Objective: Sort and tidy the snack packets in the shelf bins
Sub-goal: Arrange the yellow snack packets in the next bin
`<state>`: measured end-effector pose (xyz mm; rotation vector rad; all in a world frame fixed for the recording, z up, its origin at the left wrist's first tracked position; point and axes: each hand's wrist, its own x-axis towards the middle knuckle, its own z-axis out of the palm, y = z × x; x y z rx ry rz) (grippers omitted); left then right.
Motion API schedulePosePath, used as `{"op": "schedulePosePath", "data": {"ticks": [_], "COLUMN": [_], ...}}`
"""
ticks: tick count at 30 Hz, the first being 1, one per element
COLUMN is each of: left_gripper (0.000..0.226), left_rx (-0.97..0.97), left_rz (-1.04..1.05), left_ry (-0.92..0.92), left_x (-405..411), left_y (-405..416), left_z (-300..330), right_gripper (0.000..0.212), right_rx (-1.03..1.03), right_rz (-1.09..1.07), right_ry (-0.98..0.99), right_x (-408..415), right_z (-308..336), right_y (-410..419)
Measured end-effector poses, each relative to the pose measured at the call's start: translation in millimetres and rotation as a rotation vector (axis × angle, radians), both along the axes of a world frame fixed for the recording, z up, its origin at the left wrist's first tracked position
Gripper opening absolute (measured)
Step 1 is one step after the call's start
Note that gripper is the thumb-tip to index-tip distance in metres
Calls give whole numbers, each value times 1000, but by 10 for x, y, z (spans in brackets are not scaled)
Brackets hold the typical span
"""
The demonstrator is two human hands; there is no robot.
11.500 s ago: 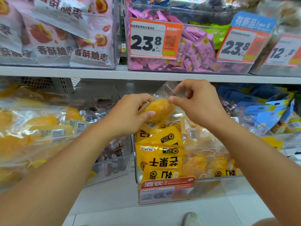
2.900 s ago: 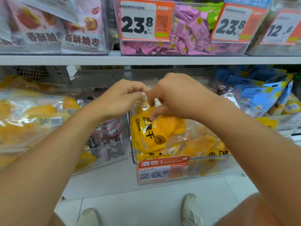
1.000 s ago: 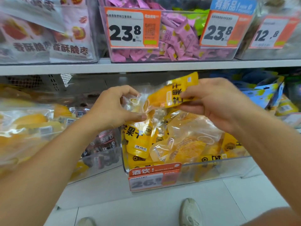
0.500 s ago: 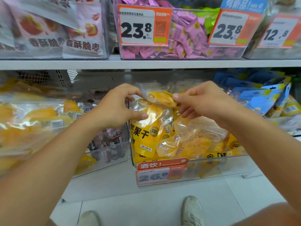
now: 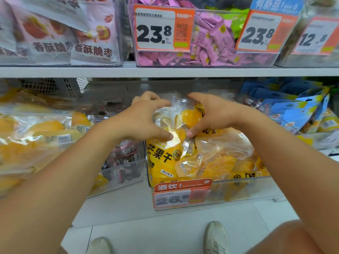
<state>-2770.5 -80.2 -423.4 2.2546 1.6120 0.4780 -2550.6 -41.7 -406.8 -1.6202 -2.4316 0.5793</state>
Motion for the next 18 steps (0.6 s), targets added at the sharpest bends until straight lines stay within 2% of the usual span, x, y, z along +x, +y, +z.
{"op": "schedulePosePath", "data": {"ticks": [4,6,9,12,14,16,18], "left_gripper": [55,51,57,64,54,36,24], "left_rx": [71,96,138,153,184,233,228], "left_rz": [42,50,35,35,53,82,83], "left_ry": [-84,-108,-67,-42,-69,-83,-97], "left_x": [93,95,39,-75,-128,-157,-159], "left_y": [5,-1,-41,-77,-74,-57,-50], "left_z": [-57,-53,19,73,81,67,43], "right_gripper": [109,86,53,42,38,33,27], "right_rx": [113,188,402,489,518,399,119], "right_rz": [-22,-20,-31,43,40,31,23], "right_ry": [-80,-86,-1,122,249,512,742], "right_x": [-69,-64,7,78,121,145,145], "right_z": [0,7,105,223,313,384,392], "right_y": [6,-37,-161,-356,-460,-507,-533]}}
